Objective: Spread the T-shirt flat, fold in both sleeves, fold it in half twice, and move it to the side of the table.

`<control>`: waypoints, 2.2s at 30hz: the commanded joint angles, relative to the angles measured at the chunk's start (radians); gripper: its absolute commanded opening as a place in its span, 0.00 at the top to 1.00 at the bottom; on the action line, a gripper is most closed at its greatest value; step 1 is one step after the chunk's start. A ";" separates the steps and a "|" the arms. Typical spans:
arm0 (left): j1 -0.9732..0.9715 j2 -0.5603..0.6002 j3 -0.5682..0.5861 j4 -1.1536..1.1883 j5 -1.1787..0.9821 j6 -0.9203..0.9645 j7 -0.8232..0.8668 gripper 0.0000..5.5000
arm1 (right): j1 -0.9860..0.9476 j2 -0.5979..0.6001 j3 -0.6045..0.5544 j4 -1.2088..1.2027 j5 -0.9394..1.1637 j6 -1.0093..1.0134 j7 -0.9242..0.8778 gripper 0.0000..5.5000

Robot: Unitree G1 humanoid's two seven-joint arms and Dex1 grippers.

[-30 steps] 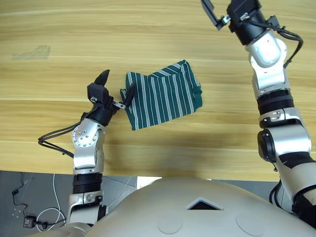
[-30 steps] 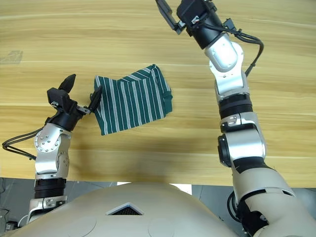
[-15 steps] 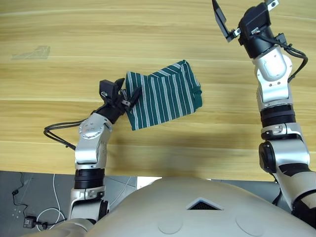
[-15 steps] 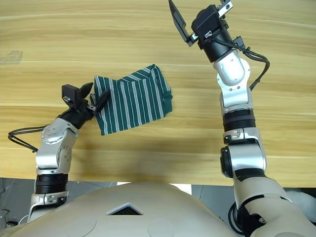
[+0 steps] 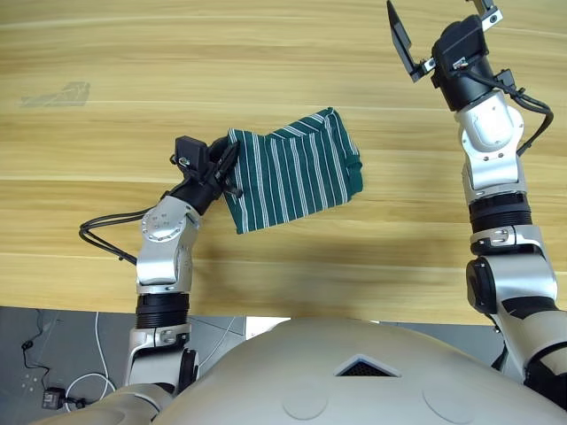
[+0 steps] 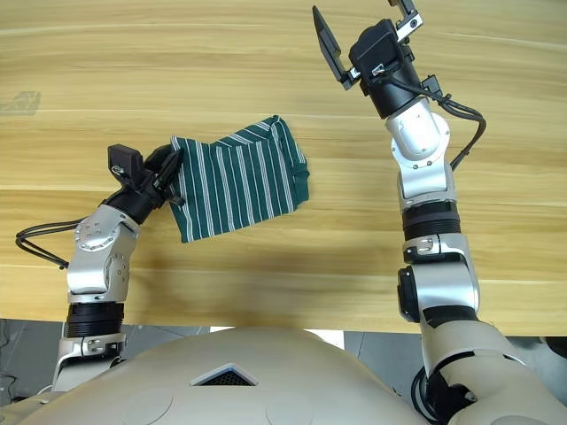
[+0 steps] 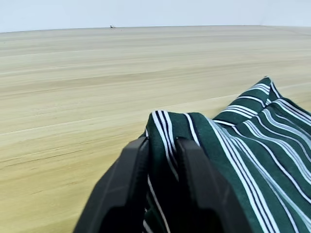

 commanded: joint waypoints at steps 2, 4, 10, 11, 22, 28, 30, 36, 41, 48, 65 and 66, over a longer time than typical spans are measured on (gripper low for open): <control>-0.007 0.002 0.002 0.022 0.005 -0.001 -0.004 0.96 | 0.006 0.008 0.010 0.013 -0.018 -0.002 -0.007 0.32; -0.010 -0.001 0.006 0.026 0.007 -0.004 0.001 1.00 | 0.008 0.009 0.011 0.016 -0.021 -0.003 -0.006 0.32; -0.008 -0.007 0.016 0.015 -0.010 -0.008 -0.002 1.00 | 0.009 0.014 0.014 0.028 -0.024 -0.005 -0.008 0.32; 0.002 -0.008 0.022 -0.011 -0.032 -0.001 -0.013 1.00 | 0.009 0.014 0.015 0.030 -0.025 -0.005 -0.009 0.32; 0.136 0.020 0.099 -0.268 -0.228 0.111 -0.067 1.00 | 0.021 0.015 0.020 0.042 -0.031 -0.015 -0.016 0.32; 0.140 0.042 0.103 -0.207 -0.159 0.120 -0.026 1.00 | 0.039 0.006 0.014 0.029 -0.027 -0.016 -0.017 0.32; 0.121 0.032 0.121 -0.168 -0.135 0.109 0.017 1.00 | 0.045 0.007 0.014 0.032 -0.028 -0.018 -0.018 0.32; 0.098 0.011 0.205 -0.123 -0.147 0.082 0.089 1.00 | 0.058 0.002 0.012 0.027 -0.026 -0.016 -0.017 0.32; 0.115 0.004 0.224 -0.142 -0.161 0.091 0.093 1.00 | 0.061 0.004 0.013 0.028 -0.028 -0.014 -0.019 0.32; 0.142 -0.009 0.217 -0.174 -0.178 0.101 0.081 1.00 | 0.074 0.013 0.063 0.032 -0.051 0.003 0.024 0.32; 0.123 -0.012 0.245 -0.080 -0.113 0.121 0.191 0.68 | 0.088 0.008 0.061 0.022 -0.042 0.003 0.024 0.32; 0.124 -0.013 0.242 -0.081 -0.113 0.121 0.191 0.65 | 0.090 0.007 0.061 0.022 -0.041 0.003 0.026 0.32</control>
